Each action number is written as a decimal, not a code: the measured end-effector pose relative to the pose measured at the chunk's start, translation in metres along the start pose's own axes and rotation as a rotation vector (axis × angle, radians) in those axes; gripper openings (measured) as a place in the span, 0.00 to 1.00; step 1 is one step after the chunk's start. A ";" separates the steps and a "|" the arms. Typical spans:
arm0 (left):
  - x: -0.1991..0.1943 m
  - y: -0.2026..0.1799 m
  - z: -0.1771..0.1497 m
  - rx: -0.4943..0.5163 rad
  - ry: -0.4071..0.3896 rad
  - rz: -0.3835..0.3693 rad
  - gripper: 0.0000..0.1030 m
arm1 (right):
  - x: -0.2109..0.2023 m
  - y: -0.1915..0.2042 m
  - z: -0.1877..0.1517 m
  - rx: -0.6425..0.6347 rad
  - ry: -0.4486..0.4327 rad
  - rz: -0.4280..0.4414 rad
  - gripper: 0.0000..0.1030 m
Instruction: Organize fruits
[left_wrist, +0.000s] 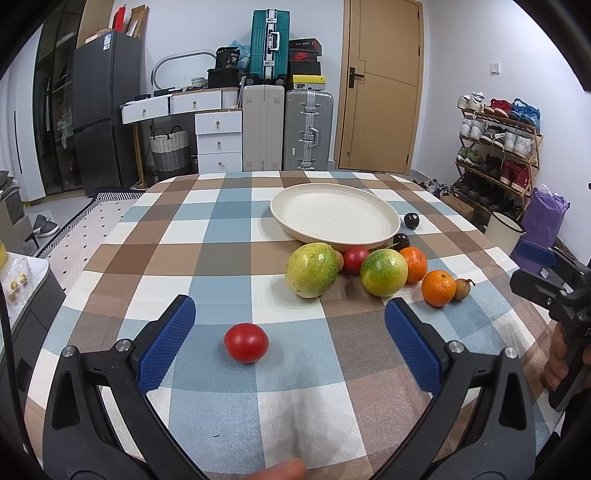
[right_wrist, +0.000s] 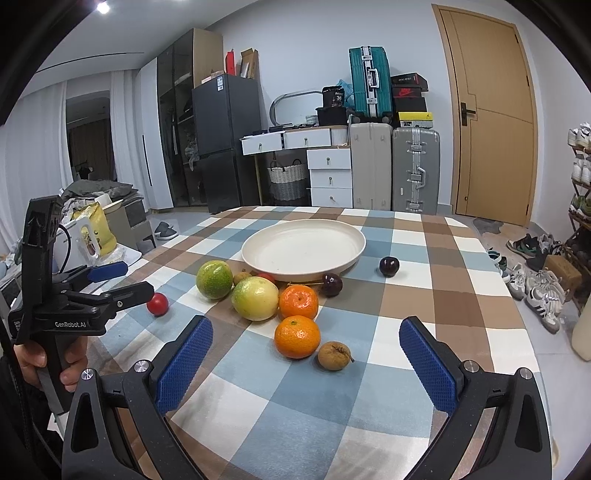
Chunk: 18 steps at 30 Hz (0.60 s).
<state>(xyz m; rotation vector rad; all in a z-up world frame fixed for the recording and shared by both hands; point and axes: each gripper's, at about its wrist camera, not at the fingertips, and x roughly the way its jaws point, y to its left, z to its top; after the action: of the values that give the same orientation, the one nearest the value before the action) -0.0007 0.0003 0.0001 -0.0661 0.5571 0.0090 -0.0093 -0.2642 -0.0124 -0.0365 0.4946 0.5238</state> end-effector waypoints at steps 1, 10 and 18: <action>0.000 0.000 0.000 -0.001 0.000 0.001 0.99 | 0.000 0.000 0.000 0.001 0.001 0.000 1.00; 0.000 0.000 -0.003 -0.001 0.002 0.001 0.99 | 0.000 -0.001 0.001 0.007 0.006 -0.005 1.00; 0.005 0.001 -0.005 -0.008 0.001 0.009 0.99 | 0.004 -0.008 0.007 0.037 0.037 0.000 1.00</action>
<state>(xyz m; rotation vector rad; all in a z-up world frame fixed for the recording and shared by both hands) 0.0003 0.0008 -0.0069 -0.0716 0.5580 0.0195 0.0008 -0.2686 -0.0083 -0.0112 0.5405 0.5145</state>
